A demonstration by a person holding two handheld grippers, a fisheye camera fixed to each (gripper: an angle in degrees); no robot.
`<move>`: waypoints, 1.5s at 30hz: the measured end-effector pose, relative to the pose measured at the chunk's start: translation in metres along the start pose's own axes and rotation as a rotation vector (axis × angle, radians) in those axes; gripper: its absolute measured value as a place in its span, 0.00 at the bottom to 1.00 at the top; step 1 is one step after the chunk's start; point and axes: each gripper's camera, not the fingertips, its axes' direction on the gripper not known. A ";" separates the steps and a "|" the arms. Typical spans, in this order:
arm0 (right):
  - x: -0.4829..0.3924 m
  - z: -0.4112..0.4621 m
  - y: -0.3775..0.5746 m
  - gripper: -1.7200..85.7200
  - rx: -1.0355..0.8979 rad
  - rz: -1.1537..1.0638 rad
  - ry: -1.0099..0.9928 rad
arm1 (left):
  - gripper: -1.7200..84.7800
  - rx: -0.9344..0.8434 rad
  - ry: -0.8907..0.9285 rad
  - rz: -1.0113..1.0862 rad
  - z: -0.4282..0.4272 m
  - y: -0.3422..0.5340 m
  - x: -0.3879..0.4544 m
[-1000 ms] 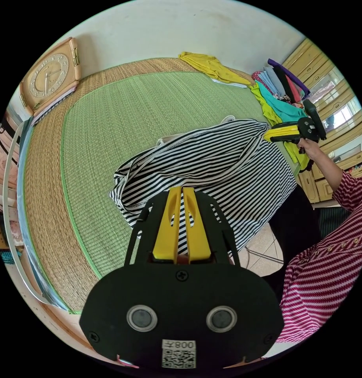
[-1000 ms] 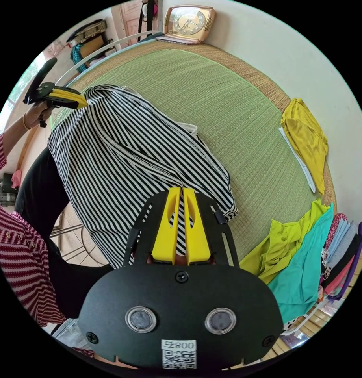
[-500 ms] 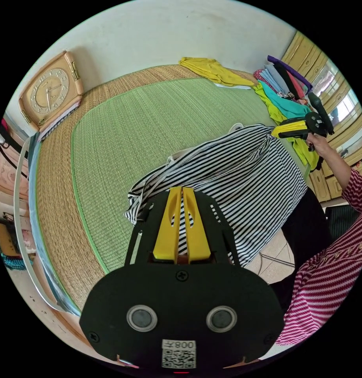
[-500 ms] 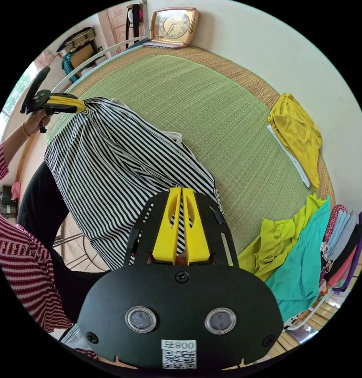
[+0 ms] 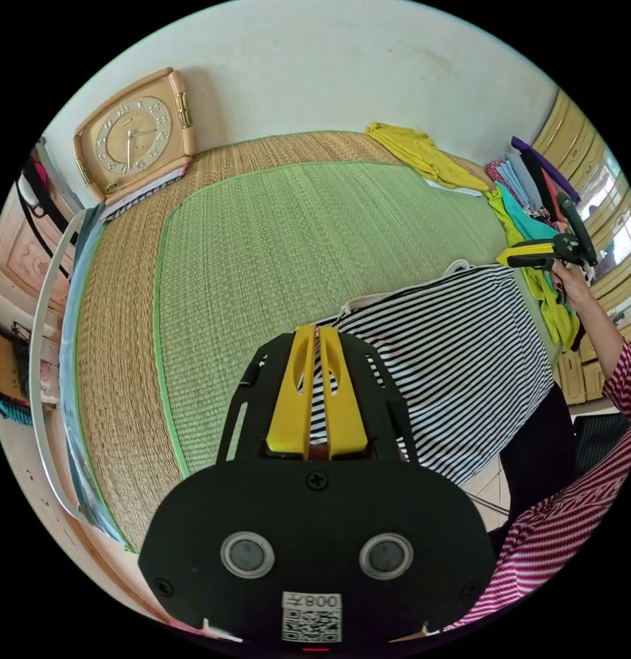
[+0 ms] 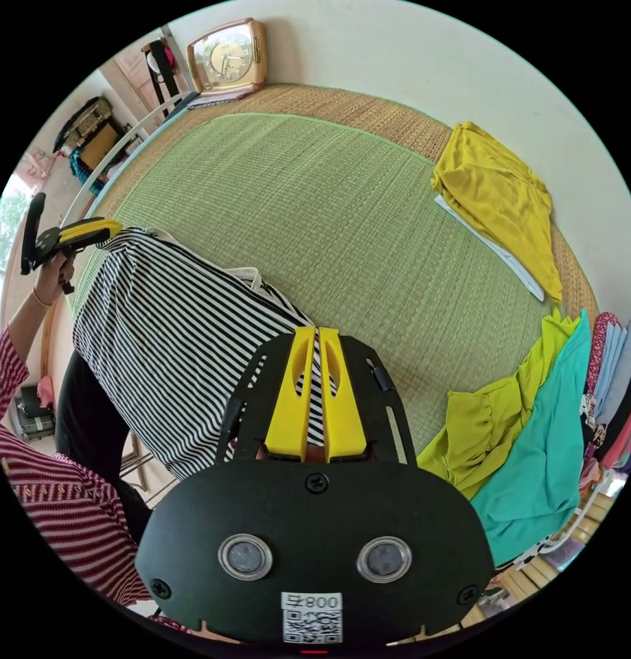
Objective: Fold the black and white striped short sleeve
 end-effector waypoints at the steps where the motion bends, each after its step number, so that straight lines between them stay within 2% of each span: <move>1: 0.004 -0.002 0.007 0.02 0.019 0.013 -0.010 | 0.02 0.003 0.003 0.004 -0.002 0.005 0.002; 5: 0.017 -0.005 0.035 0.02 0.079 0.061 -0.055 | 0.02 -0.083 -0.018 0.035 0.008 0.031 0.005; 8: 0.027 0.009 0.047 0.02 0.063 0.079 -0.075 | 0.02 -0.143 -0.064 -0.018 0.021 0.032 -0.013; 15: 0.054 0.033 0.059 0.02 0.045 0.121 -0.103 | 0.02 -0.125 -0.040 -0.115 0.023 0.014 -0.064; 23: 0.080 0.058 0.075 0.02 0.049 0.147 -0.109 | 0.02 -0.124 -0.038 -0.120 0.007 0.038 -0.077; 28: 0.112 0.090 0.064 0.01 -0.003 0.192 -0.098 | 0.02 -0.113 0.004 -0.216 0.003 0.047 -0.108; 34: 0.158 0.116 0.063 0.02 -0.003 0.283 -0.264 | 0.02 -0.114 0.035 -0.325 -0.005 0.058 -0.145; 39: 0.178 0.116 0.085 0.03 0.067 0.345 -0.322 | 0.04 -0.061 0.137 -0.407 -0.031 0.096 -0.155; 45: 0.173 0.125 0.137 0.08 0.059 0.379 -0.376 | 0.10 -0.104 0.249 -0.474 -0.056 0.167 -0.140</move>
